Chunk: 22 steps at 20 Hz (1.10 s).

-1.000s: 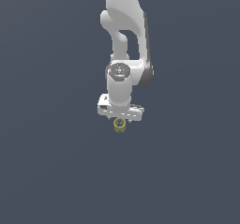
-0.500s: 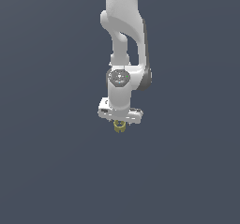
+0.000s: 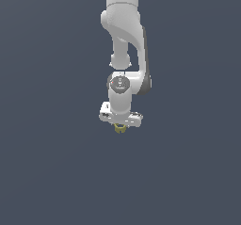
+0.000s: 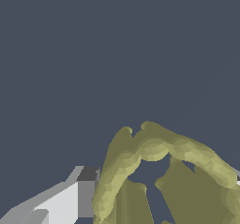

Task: Pick up the object and move it to a goal position.

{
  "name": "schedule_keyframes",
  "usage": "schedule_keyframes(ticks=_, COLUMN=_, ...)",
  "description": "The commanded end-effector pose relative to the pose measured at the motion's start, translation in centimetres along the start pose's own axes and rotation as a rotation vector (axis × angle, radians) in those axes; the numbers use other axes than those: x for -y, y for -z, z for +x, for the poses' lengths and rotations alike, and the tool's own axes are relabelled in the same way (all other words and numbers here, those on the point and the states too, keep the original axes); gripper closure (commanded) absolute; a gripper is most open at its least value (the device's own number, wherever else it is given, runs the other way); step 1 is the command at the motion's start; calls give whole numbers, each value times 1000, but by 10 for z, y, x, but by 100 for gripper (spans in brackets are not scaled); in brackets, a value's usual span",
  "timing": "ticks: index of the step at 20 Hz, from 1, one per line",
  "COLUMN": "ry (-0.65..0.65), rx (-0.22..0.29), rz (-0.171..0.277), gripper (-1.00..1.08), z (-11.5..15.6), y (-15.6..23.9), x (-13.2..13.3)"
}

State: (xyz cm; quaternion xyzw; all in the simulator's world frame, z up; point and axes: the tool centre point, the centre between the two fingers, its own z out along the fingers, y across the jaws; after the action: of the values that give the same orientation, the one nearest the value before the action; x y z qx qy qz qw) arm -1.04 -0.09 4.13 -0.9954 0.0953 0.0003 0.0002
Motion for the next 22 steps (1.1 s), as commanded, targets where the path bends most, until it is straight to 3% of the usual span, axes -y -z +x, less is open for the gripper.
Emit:
schedule_keyframes(ticks=1, ry=0, rx=0, rz=0, gripper=108, z=0, y=-1, x=0)
schedule_keyframes(ticks=13, ry=1, rx=-17, rz=3, gripper=108, z=6, y=6, x=-4)
schedule_keyframes(ticks=17, ry=5, rx=-61, rz=10, gripper=108, z=22, y=23, x=-17)
schedule_keyframes(ticks=22, ry=13, rx=-152, rz=27, gripper=108, z=53, y=60, x=-43)
